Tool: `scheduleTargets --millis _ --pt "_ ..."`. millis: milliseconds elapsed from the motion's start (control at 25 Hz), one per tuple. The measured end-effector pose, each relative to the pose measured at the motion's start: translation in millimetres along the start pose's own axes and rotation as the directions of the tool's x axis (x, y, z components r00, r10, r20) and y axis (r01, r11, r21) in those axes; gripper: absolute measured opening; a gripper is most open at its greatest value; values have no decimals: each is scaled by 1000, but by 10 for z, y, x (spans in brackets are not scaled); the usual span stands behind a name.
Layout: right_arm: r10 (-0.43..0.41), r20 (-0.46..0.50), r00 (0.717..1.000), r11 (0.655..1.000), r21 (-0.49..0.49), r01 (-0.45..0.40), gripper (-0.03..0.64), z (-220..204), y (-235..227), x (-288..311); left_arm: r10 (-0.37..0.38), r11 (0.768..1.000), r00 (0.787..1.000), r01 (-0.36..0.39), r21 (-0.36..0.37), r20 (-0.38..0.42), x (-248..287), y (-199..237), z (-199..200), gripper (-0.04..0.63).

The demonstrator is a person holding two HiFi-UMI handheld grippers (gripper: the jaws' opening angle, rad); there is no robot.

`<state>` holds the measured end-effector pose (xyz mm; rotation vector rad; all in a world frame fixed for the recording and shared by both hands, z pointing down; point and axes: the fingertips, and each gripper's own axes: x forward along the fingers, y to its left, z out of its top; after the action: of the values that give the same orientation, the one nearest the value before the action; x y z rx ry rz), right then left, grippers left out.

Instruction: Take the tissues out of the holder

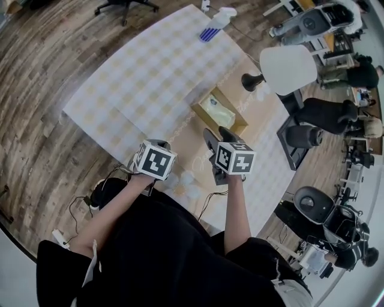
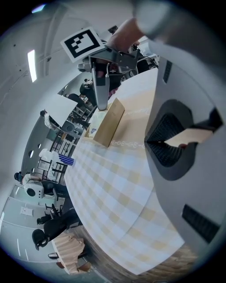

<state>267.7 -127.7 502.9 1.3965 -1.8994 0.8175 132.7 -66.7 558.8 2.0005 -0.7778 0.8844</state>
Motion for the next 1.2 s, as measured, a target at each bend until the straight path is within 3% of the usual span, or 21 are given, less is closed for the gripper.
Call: scheduleTargets --millis 200,640,960,1200 --pt "-44 -7 999 994 -105 43 232 110 -153 77 7 1000 1000 -7 -19 -3 28 70 -7 0" --pt "-97 -17 995 975 -201 92 238 318 -476 240 21 998 999 -23 -51 -39 18 208 -173 0" --pt "-136 -54 989 927 -358 108 244 429 -580 411 17 998 998 -20 -56 -55 16 248 -237 0" --pt "-114 -91 989 929 -362 73 244 489 -640 575 15 997 997 -20 -69 -69 26 285 -300 0"
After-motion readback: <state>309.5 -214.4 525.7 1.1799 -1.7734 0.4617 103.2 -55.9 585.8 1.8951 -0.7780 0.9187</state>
